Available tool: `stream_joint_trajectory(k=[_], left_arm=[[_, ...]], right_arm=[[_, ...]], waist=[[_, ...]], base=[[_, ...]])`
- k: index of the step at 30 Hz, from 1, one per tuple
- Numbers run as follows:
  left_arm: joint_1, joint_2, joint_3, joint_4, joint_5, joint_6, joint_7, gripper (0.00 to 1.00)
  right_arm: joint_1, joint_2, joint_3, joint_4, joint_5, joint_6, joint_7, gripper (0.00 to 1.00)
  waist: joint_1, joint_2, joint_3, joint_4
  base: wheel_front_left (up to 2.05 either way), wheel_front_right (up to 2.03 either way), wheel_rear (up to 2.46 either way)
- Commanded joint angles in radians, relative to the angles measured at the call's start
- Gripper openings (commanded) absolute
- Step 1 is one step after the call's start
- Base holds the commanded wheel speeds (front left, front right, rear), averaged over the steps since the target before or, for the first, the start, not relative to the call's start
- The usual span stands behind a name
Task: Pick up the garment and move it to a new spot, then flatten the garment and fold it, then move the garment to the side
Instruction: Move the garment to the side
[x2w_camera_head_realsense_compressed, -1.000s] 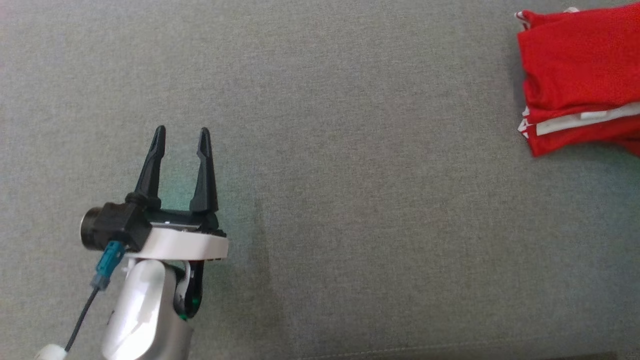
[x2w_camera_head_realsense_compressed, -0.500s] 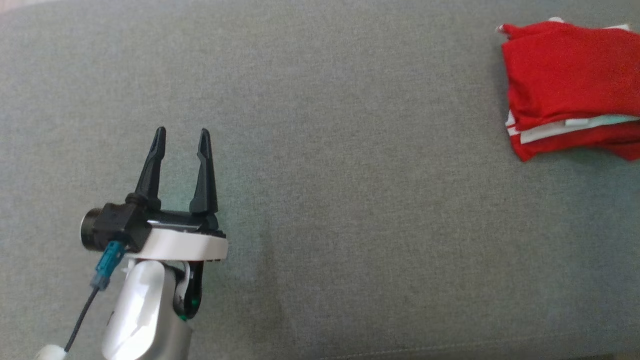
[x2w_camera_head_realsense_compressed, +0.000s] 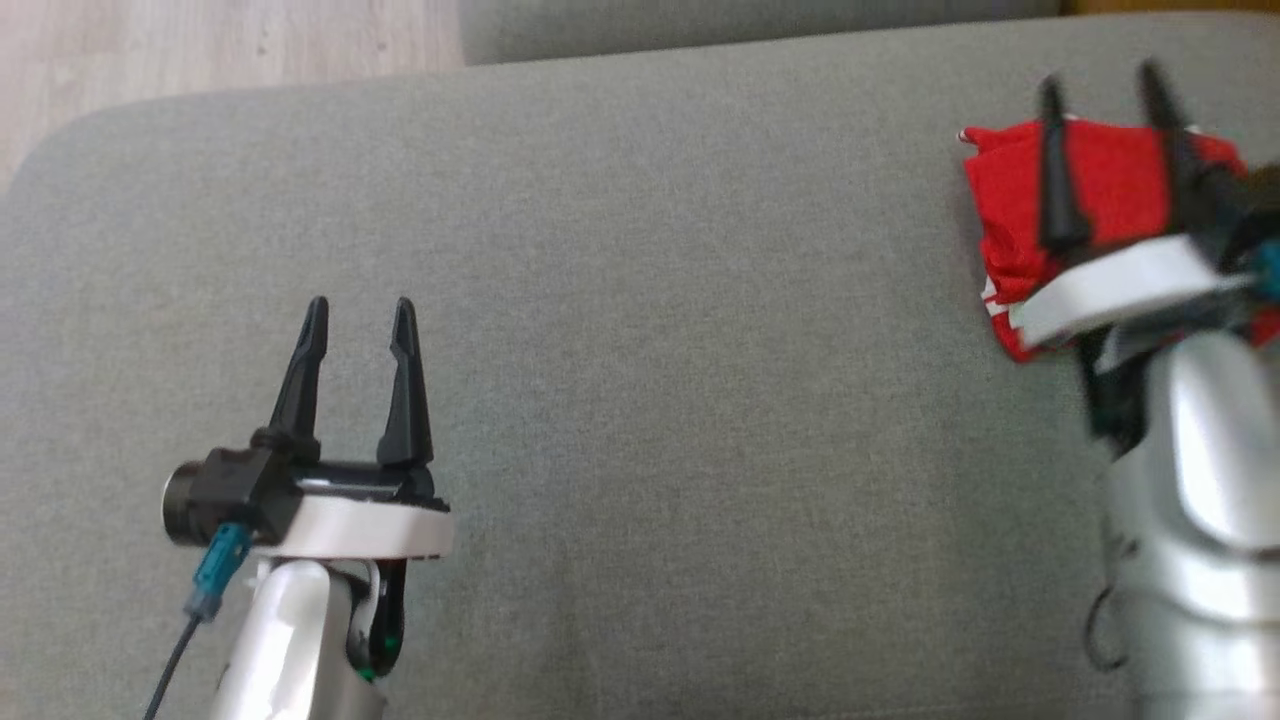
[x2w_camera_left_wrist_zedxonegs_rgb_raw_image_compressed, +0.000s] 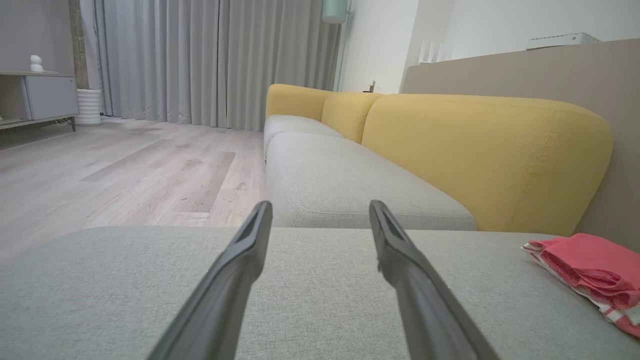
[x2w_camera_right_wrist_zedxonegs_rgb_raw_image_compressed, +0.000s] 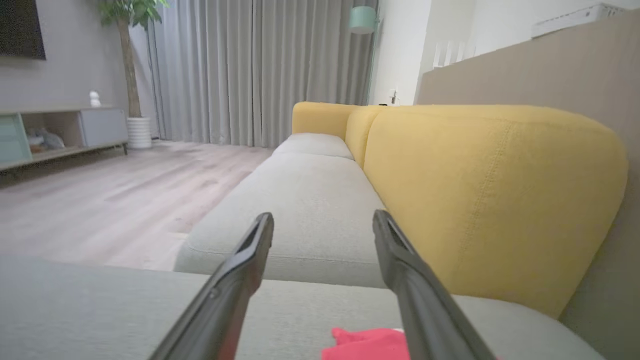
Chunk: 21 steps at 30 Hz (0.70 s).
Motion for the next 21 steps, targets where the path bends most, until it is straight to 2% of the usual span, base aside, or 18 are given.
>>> stream_joint_trajectory(k=[1, 5, 8, 12, 17, 21], left_arm=[[-0.017, 0.008, 0.038, -0.034, -0.006, 0.008, -0.005, 1.00], [0.005, 0.008, 0.033, -0.037, -0.013, 0.013, -0.005, 1.00], [0.022, 0.008, 0.033, -0.040, -0.019, 0.023, -0.005, 1.00], [0.042, 0.008, 0.026, -0.040, -0.021, 0.024, -0.005, 1.00], [0.061, 0.008, 0.027, -0.048, -0.029, 0.032, -0.005, 1.00], [0.067, 0.008, 0.031, -0.055, -0.030, 0.042, -0.005, 1.00]], right_arm=[[-0.007, 0.006, 0.018, -0.038, 0.009, -0.001, -0.011, 1.00], [0.089, 0.036, 0.037, -0.044, 0.080, -0.001, -0.053, 1.00], [0.161, 0.037, 0.069, -0.025, 0.201, -0.001, -0.089, 1.00], [0.224, 0.038, 0.100, 0.010, 0.283, -0.001, -0.119, 1.00], [0.240, 0.038, 0.135, 0.036, 0.295, -0.001, -0.128, 1.00], [0.245, 0.038, 0.141, 0.012, 0.299, -0.001, -0.129, 1.00]], waist=[[0.0002, 0.0000, -0.007, 0.003], [0.0002, 0.0000, -0.022, 0.013], [0.0002, 0.0000, -0.031, 0.021], [0.0002, 0.0000, -0.040, 0.031], [0.0002, 0.0000, -0.047, 0.035], [0.0002, 0.0000, -0.051, 0.039]], base=[[0.00, 0.00, 0.00], [0.00, 0.00, 0.00], [0.00, 0.00, 0.00], [0.00, 0.00, 0.00], [0.00, 0.00, 0.00], [0.00, 0.00, 0.00]])
